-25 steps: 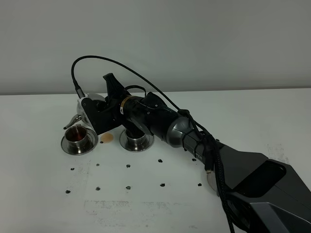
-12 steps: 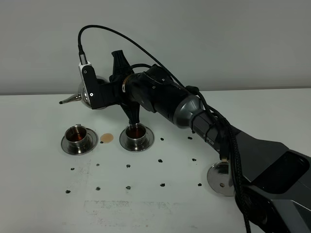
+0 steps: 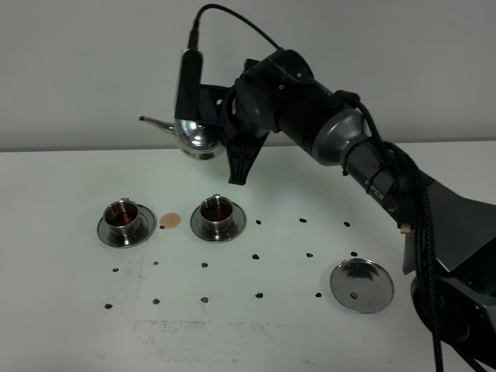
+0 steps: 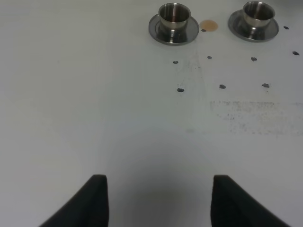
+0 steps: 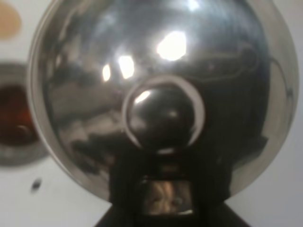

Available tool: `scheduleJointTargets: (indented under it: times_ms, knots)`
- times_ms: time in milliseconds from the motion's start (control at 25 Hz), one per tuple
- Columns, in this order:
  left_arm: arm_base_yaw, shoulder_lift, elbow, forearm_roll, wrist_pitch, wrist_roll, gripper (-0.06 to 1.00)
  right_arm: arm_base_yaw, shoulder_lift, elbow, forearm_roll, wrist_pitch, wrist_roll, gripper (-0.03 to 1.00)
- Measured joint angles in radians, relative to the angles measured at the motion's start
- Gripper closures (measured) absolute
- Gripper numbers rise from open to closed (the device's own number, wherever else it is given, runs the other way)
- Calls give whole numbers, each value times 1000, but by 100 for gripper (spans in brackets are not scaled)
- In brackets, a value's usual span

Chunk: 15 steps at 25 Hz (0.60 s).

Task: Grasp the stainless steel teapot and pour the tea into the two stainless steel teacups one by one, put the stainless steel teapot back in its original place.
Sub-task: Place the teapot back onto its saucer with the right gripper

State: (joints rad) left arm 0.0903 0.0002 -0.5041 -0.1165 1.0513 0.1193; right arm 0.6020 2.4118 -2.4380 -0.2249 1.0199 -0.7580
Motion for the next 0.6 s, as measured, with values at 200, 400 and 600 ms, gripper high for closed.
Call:
scheduleJointTargets:
  times_ms: [200,400,600]
  knots:
    - [0,0,0,0,0,0,41,-71,-28,0,-1,154,217,76]
    - [0,0,0,0,0,0,41,-133,-29,0,4,220,370,76]
    - [0,0,0,0,0,0,41,-174,-37,0,62,221,437,76]
